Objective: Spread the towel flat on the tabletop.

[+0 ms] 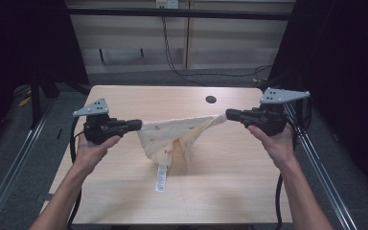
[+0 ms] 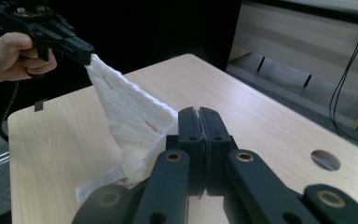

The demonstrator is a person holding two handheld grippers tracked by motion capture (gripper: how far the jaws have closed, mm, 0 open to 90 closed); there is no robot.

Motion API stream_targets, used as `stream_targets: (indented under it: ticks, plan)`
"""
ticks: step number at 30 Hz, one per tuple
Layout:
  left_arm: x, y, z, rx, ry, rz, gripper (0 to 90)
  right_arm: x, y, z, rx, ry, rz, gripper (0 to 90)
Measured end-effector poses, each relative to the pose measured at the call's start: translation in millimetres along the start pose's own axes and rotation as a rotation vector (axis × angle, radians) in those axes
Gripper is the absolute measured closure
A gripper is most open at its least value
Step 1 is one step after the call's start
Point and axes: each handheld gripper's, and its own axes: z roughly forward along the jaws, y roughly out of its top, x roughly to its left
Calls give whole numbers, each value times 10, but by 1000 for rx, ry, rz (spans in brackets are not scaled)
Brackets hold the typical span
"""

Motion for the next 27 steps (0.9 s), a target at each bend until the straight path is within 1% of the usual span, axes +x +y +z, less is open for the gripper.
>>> stream_targets:
  ticks: [2,3,4,5,8,10,14,15,16,17,18,19,22,23,24,25,26,27]
  plan:
    - [-21,75,-60,-19,2,14,878,20,77,-47,-7,-7,-20,888]
    - [-25,109,-93,-29,2,17,878,37,128,-80,-20,-7,-28,887]
    - [-25,109,-93,-29,2,17,878,37,128,-80,-20,-7,-28,887]
    - [-24,171,-148,-29,13,30,878,62,205,-127,-35,-9,-42,888]
    - [-27,246,-232,-41,21,38,878,76,271,-165,-46,-13,-53,888]
    - [-39,276,-280,-65,15,37,878,82,312,-199,-60,-10,-57,888]
    - [-124,321,-379,-74,17,67,878,130,371,-277,-82,-7,-73,888]
    - [-124,321,-379,-74,17,67,878,160,384,-308,-89,-4,-83,888]
    - [-141,326,-401,-80,14,70,878,160,384,-308,-89,-4,-83,888]
    - [-203,333,-485,-103,16,89,878,231,390,-359,-98,6,-95,888]
    - [-222,315,-526,-120,11,90,878,261,383,-372,-98,11,-98,888]
    - [-238,283,-550,-124,6,88,878,302,365,-384,-97,20,-101,888]
    - [-275,187,-556,-92,7,94,878,419,273,-396,-74,32,-121,888]
    - [-283,159,-557,-93,-1,85,878,436,247,-396,-72,38,-122,888]
    - [-285,141,-565,-102,-16,76,878,454,215,-398,-70,33,-123,888]
    - [-286,140,-573,-107,-19,70,878,466,178,-404,-75,28,-121,888]
    - [-296,146,-575,-112,-9,77,878,471,152,-411,-84,26,-119,888]
    - [-296,146,-575,-112,-9,77,878,471,152,-411,-84,26,-119,888]
